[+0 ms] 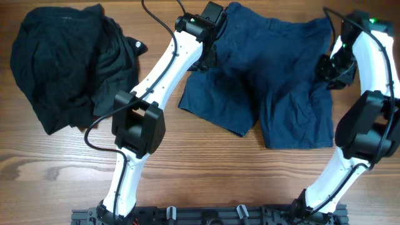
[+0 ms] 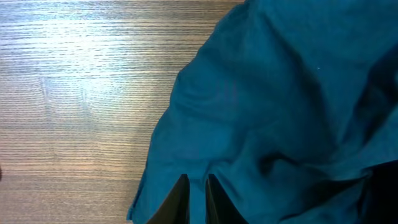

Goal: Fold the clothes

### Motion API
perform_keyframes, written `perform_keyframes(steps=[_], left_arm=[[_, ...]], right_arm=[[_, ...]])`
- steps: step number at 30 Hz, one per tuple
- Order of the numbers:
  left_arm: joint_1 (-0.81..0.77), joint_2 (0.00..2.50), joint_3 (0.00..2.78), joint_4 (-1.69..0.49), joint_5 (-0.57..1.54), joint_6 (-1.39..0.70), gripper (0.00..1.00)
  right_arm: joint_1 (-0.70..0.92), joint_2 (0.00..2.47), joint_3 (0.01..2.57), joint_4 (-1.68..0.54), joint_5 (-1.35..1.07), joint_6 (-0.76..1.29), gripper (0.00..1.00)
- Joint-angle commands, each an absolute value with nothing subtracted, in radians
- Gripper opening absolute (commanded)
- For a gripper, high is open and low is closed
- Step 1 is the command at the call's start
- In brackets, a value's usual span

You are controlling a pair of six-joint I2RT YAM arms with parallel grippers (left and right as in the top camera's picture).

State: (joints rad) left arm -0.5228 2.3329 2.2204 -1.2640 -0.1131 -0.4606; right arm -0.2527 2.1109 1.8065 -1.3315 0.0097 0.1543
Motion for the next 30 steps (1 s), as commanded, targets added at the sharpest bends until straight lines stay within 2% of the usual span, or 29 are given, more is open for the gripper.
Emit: perform_keyframes(steps=[1, 3, 9, 16, 21, 27, 30], left_arm=[[-0.526, 2.344, 2.183, -1.248, -0.105, -0.448, 0.10], [-0.526, 2.344, 2.171, -1.244, -0.105, -0.448, 0.11], [-0.526, 2.344, 2.165, -1.234, -0.105, -0.448, 0.11], [-0.526, 2.344, 2.165, -1.225, -0.105, -0.448, 0.11], [-0.526, 2.344, 2.165, -1.224, -0.105, -0.448, 0.11], [-0.526, 2.344, 2.165, -1.221, -0.105, -0.448, 0.11], [-0.526, 2.344, 2.165, -1.222, -0.105, -0.448, 0.11]], right_arm=[[-0.287, 2.110, 1.713, -1.262, 0.038, 0.156, 0.27], [-0.310, 2.110, 1.681, -1.222, 0.036, 0.151, 0.23], [-0.322, 2.110, 1.654, -1.167, -0.017, 0.049, 0.24], [-0.320, 2.110, 1.556, -1.083, -0.061, -0.006, 0.38], [-0.320, 2.110, 1.516, -1.028, -0.061, -0.019, 0.40], [-0.320, 2.111, 1.516, -1.002, 0.015, 0.055, 0.04], [-0.322, 2.110, 1.517, -1.001, 0.101, 0.109, 0.04]])
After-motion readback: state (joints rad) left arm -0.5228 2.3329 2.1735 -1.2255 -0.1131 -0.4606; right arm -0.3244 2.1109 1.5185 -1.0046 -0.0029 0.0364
